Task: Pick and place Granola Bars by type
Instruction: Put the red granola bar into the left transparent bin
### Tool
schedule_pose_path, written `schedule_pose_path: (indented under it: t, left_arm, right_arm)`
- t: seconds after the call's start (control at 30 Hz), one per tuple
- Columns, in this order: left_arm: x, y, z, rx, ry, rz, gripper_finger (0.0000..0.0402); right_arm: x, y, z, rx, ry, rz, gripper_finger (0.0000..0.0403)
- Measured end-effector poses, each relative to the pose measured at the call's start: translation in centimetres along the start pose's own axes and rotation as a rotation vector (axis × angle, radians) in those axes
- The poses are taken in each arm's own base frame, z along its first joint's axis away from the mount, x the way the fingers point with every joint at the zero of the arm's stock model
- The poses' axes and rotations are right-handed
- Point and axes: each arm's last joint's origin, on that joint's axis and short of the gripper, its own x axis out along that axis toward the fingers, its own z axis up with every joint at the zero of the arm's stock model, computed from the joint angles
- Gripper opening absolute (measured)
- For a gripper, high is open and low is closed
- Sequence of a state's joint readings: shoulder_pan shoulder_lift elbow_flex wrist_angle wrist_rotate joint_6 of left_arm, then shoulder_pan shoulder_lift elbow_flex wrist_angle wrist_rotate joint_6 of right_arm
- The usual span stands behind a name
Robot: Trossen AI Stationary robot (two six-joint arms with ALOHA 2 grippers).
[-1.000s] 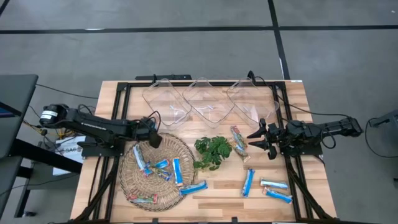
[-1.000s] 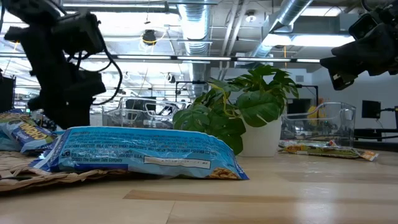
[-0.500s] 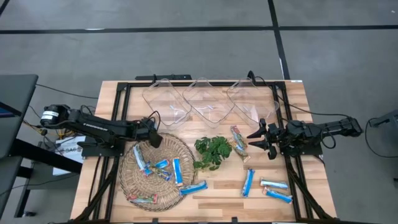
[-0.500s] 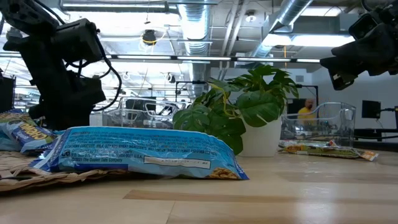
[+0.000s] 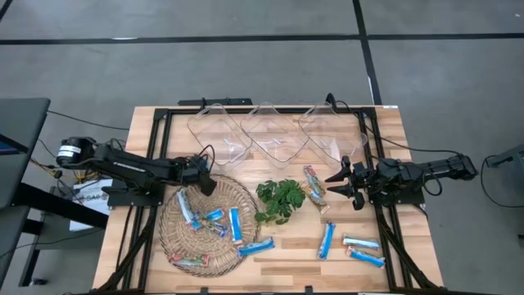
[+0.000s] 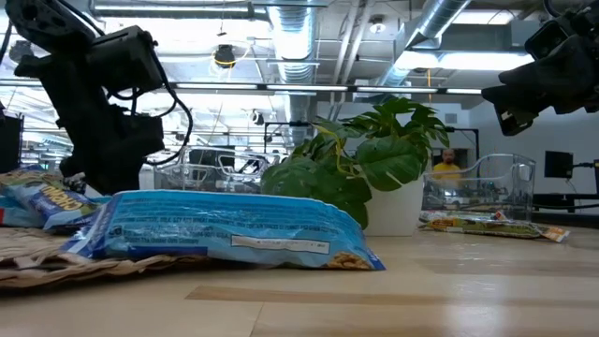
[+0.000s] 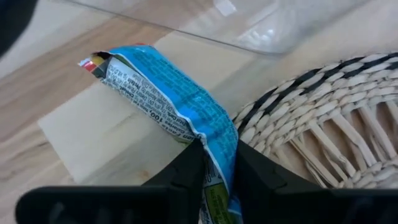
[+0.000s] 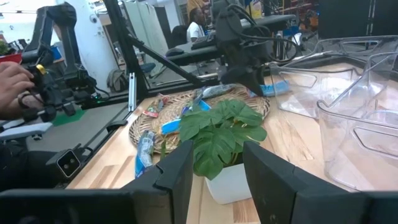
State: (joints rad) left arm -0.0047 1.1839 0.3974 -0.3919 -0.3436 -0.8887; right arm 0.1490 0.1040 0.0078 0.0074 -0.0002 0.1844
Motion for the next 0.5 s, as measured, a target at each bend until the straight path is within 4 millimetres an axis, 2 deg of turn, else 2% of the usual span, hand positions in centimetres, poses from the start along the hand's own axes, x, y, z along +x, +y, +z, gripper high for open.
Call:
schedule_pose_path:
  t: [0.23, 0.5]
  left_arm:
    - [-1.2, 0.1, 0.3, 0.003, 0.000, -0.064, 0.0066]
    - [-3.9, 1.4, 0.5, -0.027, -0.051, -0.128, 0.0066]
  right_arm:
    - [0.0, 0.0, 0.0, 0.000, 0.000, 0.000, 0.0133]
    - [0.0, 0.0, 0.0, 0.000, 0.000, 0.000, 0.0133]
